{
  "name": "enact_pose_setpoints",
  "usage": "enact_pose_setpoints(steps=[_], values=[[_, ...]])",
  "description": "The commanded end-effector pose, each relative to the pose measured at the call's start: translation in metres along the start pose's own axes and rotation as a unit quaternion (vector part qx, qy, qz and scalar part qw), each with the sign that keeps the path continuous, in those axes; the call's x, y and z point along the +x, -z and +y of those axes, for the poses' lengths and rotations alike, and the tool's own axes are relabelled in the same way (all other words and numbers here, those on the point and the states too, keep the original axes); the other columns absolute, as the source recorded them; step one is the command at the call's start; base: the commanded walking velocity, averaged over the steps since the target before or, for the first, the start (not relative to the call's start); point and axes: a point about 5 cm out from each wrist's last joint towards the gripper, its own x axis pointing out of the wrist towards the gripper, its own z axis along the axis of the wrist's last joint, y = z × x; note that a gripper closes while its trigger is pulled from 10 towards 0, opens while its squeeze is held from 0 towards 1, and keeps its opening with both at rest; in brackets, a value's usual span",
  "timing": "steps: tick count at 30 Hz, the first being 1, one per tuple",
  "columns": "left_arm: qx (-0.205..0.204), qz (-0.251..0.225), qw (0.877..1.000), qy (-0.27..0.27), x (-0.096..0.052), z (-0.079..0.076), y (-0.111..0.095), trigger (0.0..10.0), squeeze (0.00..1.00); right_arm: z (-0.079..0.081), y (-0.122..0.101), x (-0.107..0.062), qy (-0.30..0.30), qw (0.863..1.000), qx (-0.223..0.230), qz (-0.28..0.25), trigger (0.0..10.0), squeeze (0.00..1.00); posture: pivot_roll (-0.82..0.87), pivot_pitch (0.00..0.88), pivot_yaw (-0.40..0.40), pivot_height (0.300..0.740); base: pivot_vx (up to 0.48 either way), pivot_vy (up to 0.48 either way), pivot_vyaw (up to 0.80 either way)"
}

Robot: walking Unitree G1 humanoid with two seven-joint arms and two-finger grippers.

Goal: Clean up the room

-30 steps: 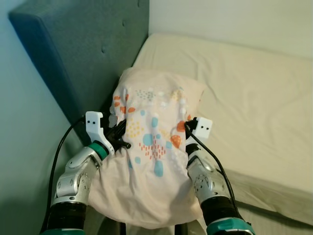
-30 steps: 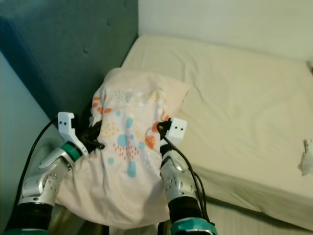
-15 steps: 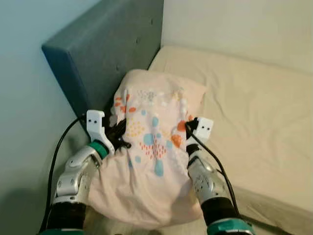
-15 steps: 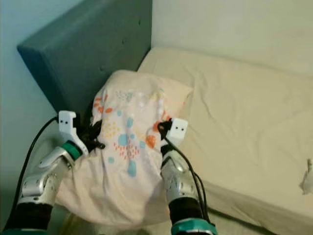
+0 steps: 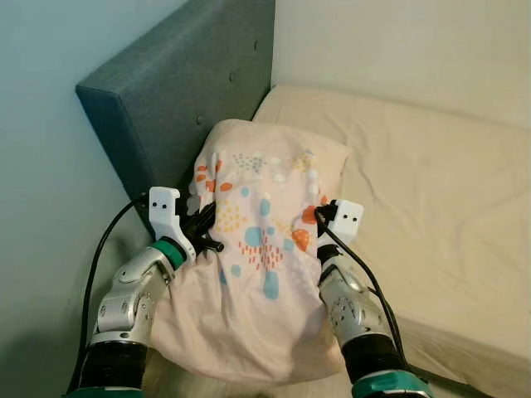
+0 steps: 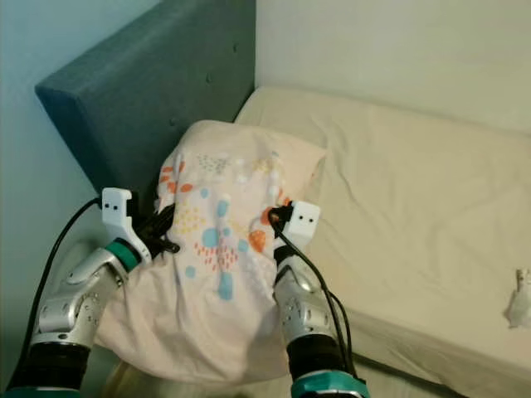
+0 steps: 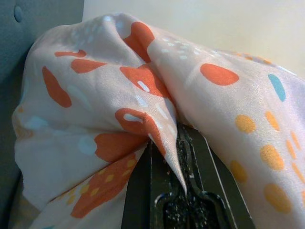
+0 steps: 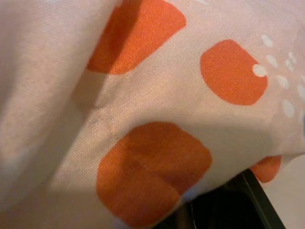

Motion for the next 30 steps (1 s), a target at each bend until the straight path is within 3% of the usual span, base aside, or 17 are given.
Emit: enact_pose_setpoints(steps=[1, 9, 25, 30], values=[[0.005, -0.002, 1.000, 0.027, 0.006, -0.011, -0.004, 10.0, 0.00, 0.017, 0.003, 0.003, -0.030, 1.000, 0.003, 0.001, 10.0, 0.00, 0.17, 0.080, 0.056, 0.740, 0.000, 0.000, -0.80], [0.004, -0.006, 1.000, 0.026, 0.006, -0.010, -0.005, 10.0, 0.00, 0.018, 0.003, 0.003, -0.032, 0.999, 0.004, 0.000, 10.0, 0.00, 0.17, 0.080, 0.056, 0.740, 0.000, 0.000, -0.80], [0.007, -0.020, 1.000, 0.013, 0.004, -0.005, -0.011, 10.0, 0.00, 0.024, 0.004, 0.006, -0.043, 0.999, -0.004, 0.004, 10.0, 0.00, 0.18, 0.081, 0.053, 0.740, 0.000, 0.000, 0.00], [0.001, -0.032, 0.999, 0.017, 0.004, -0.005, -0.015, 10.0, 0.00, 0.022, 0.004, 0.006, -0.038, 0.999, -0.001, 0.005, 10.0, 0.00, 0.18, 0.081, 0.051, 0.740, 0.312, 0.000, -0.13]])
